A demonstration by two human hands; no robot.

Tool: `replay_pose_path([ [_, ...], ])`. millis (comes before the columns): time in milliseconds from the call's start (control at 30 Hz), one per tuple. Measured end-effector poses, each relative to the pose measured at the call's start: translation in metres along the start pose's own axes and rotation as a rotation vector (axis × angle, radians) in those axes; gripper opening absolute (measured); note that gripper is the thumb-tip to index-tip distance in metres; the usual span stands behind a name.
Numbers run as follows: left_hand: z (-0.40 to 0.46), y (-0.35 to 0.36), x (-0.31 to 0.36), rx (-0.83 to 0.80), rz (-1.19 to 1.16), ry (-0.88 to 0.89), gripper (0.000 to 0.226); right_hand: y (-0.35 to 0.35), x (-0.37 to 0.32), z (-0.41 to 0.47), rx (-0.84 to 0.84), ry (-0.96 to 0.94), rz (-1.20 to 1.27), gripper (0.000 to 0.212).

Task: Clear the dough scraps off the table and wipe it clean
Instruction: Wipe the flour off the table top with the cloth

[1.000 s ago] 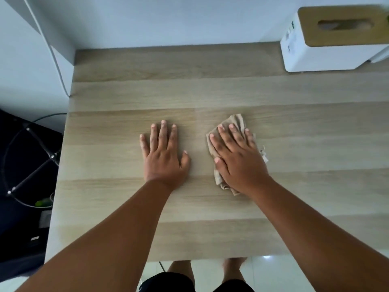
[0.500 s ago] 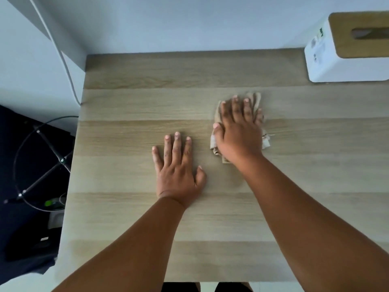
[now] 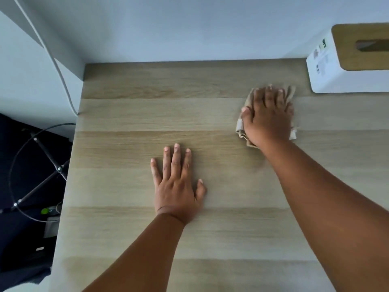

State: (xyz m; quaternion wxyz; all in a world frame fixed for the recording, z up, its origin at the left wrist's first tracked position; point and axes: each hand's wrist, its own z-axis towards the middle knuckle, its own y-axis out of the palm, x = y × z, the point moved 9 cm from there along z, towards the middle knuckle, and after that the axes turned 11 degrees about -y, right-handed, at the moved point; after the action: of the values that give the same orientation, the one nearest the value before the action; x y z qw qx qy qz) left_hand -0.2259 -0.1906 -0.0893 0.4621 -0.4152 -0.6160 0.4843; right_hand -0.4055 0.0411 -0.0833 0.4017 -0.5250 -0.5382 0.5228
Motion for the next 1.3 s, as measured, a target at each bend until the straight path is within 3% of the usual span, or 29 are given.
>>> replay_pose_path([
  [167, 0.0, -0.001, 0.001, -0.042, 0.005, -0.015, 0.088, 0.014, -0.115, -0.005, -0.006, -0.32, -0.027, 0.068],
  [267, 0.0, 0.0, -0.001, -0.048, 0.009, -0.008, 0.089, 0.022, -0.109, -0.056, -0.009, -0.465, -0.054, 0.066],
  [333, 0.001, -0.001, -0.001, -0.032, 0.001, -0.008, 0.088, 0.02, -0.074, -0.064, 0.002, -0.424, -0.055, 0.067],
  [467, 0.0, -0.001, 0.0, -0.005, 0.004, 0.001, 0.086, 0.01, -0.029, -0.011, -0.023, -0.154, -0.048, 0.07],
  [567, 0.0, -0.001, 0.001, -0.01, -0.004, 0.001, 0.088, 0.003, -0.048, 0.046, -0.024, -0.031, -0.001, 0.072],
  [633, 0.0, 0.0, 0.001, -0.02, 0.0, -0.003, 0.089, 0.002, -0.086, 0.078, -0.029, -0.046, 0.019, 0.07],
  [800, 0.0, 0.006, -0.001, -0.044, 0.028, 0.008, 0.09, 0.014, -0.223, 0.076, -0.091, -0.36, -0.01, 0.067],
  [867, 0.0, 0.007, -0.002, -0.044, 0.033, 0.004, 0.091, 0.019, -0.243, 0.048, -0.11, -0.509, -0.045, 0.066],
  [1000, 0.001, 0.004, -0.001, -0.033, 0.013, 0.001, 0.089, 0.011, -0.168, 0.013, -0.063, -0.535, -0.051, 0.065],
  [1167, 0.0, 0.004, -0.001, -0.011, -0.015, 0.011, 0.087, -0.004, -0.016, -0.009, 0.007, -0.178, -0.057, 0.063],
  [1300, 0.001, 0.003, -0.001, -0.018, -0.017, 0.011, 0.089, 0.002, -0.008, 0.0, 0.008, -0.013, -0.033, 0.064],
])
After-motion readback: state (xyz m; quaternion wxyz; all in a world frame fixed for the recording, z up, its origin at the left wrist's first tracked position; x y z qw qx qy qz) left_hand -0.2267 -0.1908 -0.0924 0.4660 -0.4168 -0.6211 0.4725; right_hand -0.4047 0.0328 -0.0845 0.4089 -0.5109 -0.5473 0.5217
